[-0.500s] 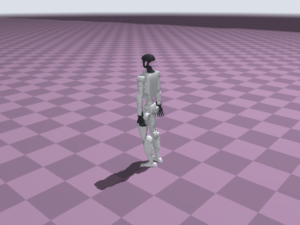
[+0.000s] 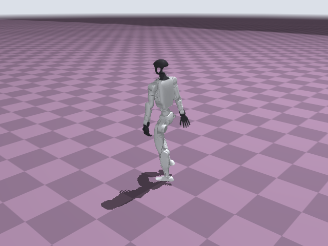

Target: In place motions

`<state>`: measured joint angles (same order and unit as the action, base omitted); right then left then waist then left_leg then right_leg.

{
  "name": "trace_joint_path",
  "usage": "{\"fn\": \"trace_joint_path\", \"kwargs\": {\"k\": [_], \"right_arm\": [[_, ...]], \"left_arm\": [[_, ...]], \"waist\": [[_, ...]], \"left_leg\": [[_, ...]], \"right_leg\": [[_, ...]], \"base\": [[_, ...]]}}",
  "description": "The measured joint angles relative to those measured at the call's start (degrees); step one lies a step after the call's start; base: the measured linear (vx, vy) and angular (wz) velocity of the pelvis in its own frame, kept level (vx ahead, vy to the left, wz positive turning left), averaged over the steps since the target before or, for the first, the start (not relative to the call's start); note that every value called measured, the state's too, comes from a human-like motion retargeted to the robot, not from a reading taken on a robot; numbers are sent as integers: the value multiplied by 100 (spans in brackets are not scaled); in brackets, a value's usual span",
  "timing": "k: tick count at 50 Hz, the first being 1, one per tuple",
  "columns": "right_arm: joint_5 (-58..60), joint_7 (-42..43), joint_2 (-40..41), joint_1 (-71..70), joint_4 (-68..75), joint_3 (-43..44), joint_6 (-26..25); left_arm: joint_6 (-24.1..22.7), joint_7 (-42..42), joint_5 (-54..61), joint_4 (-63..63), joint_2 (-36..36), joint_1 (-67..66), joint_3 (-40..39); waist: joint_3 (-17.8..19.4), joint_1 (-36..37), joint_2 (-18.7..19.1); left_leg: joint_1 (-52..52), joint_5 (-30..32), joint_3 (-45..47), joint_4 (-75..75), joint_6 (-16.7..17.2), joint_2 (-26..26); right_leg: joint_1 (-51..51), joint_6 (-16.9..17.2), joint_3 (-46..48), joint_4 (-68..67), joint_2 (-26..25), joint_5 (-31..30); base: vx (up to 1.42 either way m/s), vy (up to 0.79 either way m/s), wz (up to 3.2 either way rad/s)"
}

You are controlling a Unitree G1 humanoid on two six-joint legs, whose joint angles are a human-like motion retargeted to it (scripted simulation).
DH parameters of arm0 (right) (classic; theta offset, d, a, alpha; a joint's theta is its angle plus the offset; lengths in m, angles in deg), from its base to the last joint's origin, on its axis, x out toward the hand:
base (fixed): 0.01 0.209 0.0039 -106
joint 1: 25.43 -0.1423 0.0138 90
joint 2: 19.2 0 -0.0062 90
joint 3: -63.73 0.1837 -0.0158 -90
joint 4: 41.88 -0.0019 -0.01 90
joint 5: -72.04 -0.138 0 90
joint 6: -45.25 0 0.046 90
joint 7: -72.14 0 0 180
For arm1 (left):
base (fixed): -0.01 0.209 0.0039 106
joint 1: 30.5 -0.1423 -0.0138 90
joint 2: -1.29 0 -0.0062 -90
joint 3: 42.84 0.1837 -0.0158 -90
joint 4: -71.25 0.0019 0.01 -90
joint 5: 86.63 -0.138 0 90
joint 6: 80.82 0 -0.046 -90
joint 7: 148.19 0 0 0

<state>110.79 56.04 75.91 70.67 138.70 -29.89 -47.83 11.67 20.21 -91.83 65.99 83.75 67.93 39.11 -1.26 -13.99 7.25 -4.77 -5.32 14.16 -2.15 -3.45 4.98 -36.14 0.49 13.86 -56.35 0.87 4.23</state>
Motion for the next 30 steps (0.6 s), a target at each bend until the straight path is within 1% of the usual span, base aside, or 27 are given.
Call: {"fn": "trace_joint_path", "kwargs": {"k": [4, 8, 10, 12, 13, 15, 17, 18, 19, 20, 22, 23, 24, 27, 28, 30], "right_arm": [[-67, -9, -24, -4, 25, 27, -33], [-133, -20, -44, -12, -3, 14, -37], [-150, 12, -38, 33, -43, -15, -29], [-183, 19, -37, 30, -89, -36, -21], [-203, 15, -32, 14, -113, -47, -17], [-253, -38, -11, -85, -154, -70, -15], [-266, -70, 32, -151, -221, -121, -2], [-263, -85, 54, -176, -257, -156, 9], [-261, -104, 77, -213, -277, -192, 14], [-258, -125, 99, -255, -290, -229, 17], [-257, -122, 168, -471, -324, -276, -11], [-270, -104, 206, -596, -370, -342, -13], [-290, -108, 236, -725, -428, -479, 9], [-293, -222, 320, -1048, -654, -935, 108], [-251, -287, 362, -1143, -756, -1020, 124], [-238, -382, 468, -1323, -971, -1071, 175]], "left_arm": [[11, -39, -28, 115, 2, -64, -68], [36, -75, -120, 253, -36, -188, -115], [42, -69, -164, 303, -90, -321, -137], [47, -74, -218, 351, -143, -444, -168], [50, -81, -245, 376, -165, -502, -183], [60, -126, -324, 433, -175, -591, -229], [66, -154, -404, 471, -185, -720, -292], [69, -159, -450, 488, -191, -798, -338], [76, -162, -504, 515, -191, -875, -393], [87, -165, -561, 546, -188, -953, -453], [123, -115, -594, 570, -233, -1024, -609], [130, -53, -535, 534, -280, -1055, -691], [94, -27, -425, 460, -309, -1129, -752], [-26, -57, -176, 269, -312, -1372, -809], [17, -53, -217, 260, -303, -1381, -845], [138, 20, -309, 302, -278, -1302, -908]], "waist": [[6, 9, -35], [-30, 186, -74], [-106, 273, -19], [-174, 325, -22], [-203, 337, -50], [-192, 304, -171], [-235, 349, -271], [-289, 432, -339], [-359, 534, -413], [-438, 646, -491], [-483, 839, -480], [-430, 773, -482], [-376, 753, -501], [-305, 825, -573], [-278, 795, -616], [-157, 661, -756]], "left_leg": [[-2, 18, 50, 23, 2, -31], [59, -16, 198, 17, 35, -61], [73, -33, 237, 13, 68, -18], [79, -63, 236, -15, 83, -62], [83, -79, 227, -33, 85, -117], [148, -118, 168, -75, 78, -291], [228, -155, 194, -83, 89, -430], [270, -179, 272, -75, 102, -508], [306, -199, 364, -64, 112, -587], [339, -217, 463, -51, 121, -665], [252, -260, 577, -129, 159, -614], [203, -297, 509, -234, 185, -599], [157, -353, 539, -382, 200, -577], [-131, -419, 816, -1101, 202, -491], [-339, -296, 866, -1507, 190, -465], [-868, 298, 797, -2605, 221, -341]], "right_leg": [[-11, -25, -88, 68, -21, 0], [508, -24, -199, 524, -37, -54], [947, -27, -216, 1031, -109, -131], [1447, 46, -331, 1711, -166, -212], [1724, 106, -405, 2123, -179, -251], [2370, 256, -433, 3057, -115, -90], [2965, -8, -20, 3932, -30, 623], [3185, -194, 261, 4314, 6, 752], [3313, -251, 364, 4635, 21, 678], [3395, -243, 380, 4924, 26, 502], [3300, -22, 53, 5055, 109, 351], [3272, -72, 346, 5113, 110, 254], [3265, -123, 389, 5158, 88, 205], [3176, -232, 15, 5179, 73, 143], [3126, -254, -10, 5177, 131, 115], [3131, -288, 67, 5205, 274, 112]], "base": [[0, 0, 0], [4, 4, -27], [10, 7, -18], [10, 8, 5], [11, 8, 25], [12, 9, 38], [16, 9, 4], [19, 10, -41], [20, 11, -63], [9, 11, -70], [-10, 10, -36], [-15, 7, 4], [-12, 6, -6], [-6, 7, -51], [-17, 7, 9], [-26, 4, 132]]}}
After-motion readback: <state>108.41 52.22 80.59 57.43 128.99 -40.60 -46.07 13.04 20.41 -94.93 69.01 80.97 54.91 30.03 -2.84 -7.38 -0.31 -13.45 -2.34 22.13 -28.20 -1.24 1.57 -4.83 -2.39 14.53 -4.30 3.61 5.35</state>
